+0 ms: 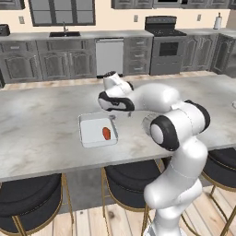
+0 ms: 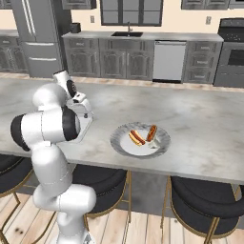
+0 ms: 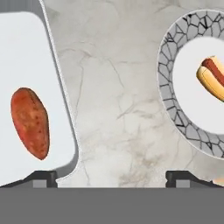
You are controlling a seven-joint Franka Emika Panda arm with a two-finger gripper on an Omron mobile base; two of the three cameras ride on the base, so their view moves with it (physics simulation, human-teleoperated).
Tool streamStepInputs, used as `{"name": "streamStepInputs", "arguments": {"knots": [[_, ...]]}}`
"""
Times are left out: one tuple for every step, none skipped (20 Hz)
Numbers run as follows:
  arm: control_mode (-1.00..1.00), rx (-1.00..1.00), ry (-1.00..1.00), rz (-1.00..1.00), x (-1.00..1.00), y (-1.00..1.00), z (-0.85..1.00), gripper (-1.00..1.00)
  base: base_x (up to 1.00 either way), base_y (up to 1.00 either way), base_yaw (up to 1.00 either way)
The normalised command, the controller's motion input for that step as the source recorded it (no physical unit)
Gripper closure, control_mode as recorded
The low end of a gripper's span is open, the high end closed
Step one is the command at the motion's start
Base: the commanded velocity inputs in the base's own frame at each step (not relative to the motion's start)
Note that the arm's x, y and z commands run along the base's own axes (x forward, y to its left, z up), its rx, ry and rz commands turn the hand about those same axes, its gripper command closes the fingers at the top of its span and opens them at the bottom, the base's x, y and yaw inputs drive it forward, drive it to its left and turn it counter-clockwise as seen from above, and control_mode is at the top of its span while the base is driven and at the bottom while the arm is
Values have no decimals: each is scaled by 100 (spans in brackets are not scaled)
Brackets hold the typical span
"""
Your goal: Place one cooked food and one vegetable from the large plate to each tupperware container.
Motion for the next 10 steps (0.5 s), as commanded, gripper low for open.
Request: {"name": "streamStepInputs", "arguments": {"knots": [[-100, -10, 2, 6, -21, -100, 44, -100, 0, 0, 0], [-100, -9, 3, 6, -21, -100, 36, -100, 0, 0, 0], [-100, 0, 10, 11, -13, -100, 47, -100, 0, 0, 0], [-100, 2, 9, 23, -19, -100, 57, -100, 0, 0, 0], [-100, 3, 1, 29, -35, -100, 66, -100, 0, 0, 0], [-100, 7, 0, 34, -24, -100, 68, -100, 0, 0, 0], [-100, 13, 0, 33, 0, -100, 61, -100, 0, 0, 0], [-100, 10, 0, 32, 0, -100, 51, -100, 0, 0, 0], [-100, 9, 2, 31, -9, -100, 40, -100, 0, 0, 0], [-100, 8, 0, 29, -53, -100, 14, -100, 0, 0, 0]]}}
